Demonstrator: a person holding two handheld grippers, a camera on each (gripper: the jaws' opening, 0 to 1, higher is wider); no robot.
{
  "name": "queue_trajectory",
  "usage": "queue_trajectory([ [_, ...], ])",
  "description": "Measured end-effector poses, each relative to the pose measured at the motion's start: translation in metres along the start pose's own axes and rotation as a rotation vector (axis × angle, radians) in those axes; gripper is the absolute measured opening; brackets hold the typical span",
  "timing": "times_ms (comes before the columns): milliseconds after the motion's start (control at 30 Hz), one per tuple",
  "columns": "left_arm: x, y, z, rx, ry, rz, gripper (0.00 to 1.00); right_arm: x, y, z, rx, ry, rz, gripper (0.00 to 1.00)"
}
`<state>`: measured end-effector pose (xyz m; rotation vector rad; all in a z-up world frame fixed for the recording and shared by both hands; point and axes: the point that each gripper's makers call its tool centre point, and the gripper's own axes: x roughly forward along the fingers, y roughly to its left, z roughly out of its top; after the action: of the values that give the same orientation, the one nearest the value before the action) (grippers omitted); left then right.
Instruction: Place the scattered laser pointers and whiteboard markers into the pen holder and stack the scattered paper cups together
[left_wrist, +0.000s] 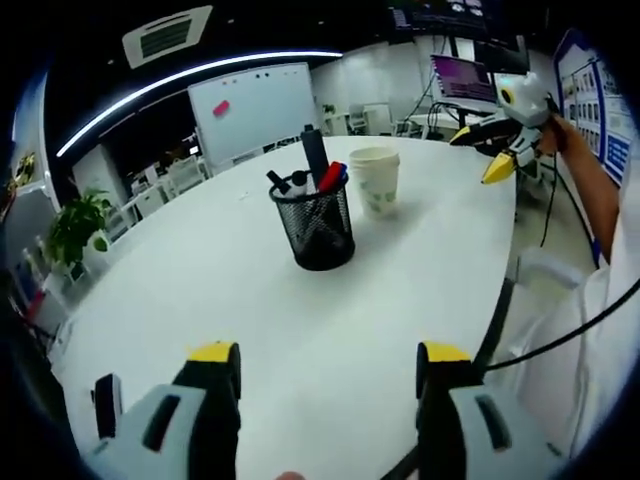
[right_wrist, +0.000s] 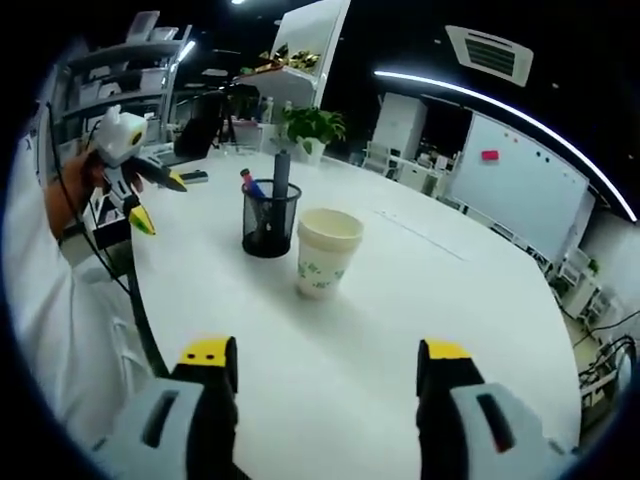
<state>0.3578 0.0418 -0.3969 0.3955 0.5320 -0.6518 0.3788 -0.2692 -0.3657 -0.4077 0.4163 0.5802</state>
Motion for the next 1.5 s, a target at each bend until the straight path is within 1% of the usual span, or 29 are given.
queue_trajectory([
  [367, -0.004, -0.002, 0.003, 0.018, 0.009, -0.007, 0.73, -0.006, 0.001, 0.000, -0.013, 0.013, -0.004, 0.73],
  [467, -0.006, -0.005, 0.005, 0.019, 0.001, -0.014, 0.72, -0.007, 0.001, 0.000, -0.021, 0.019, -0.010, 0.73],
  [867, -0.009, -0.007, 0.007, 0.039, 0.007, -0.018, 0.72, -0.011, -0.002, 0.002, -0.028, 0.013, -0.018, 0.73],
  [1333, -0.013, -0.010, 0.008, 0.059, 0.014, -0.023, 0.72, -0.015, 0.000, 0.002, -0.040, 0.015, -0.015, 0.73],
  [1500, -0.016, -0.009, 0.010, 0.066, 0.012, -0.018, 0.71, -0.016, 0.005, 0.000, -0.056, 0.026, 0.006, 0.74],
])
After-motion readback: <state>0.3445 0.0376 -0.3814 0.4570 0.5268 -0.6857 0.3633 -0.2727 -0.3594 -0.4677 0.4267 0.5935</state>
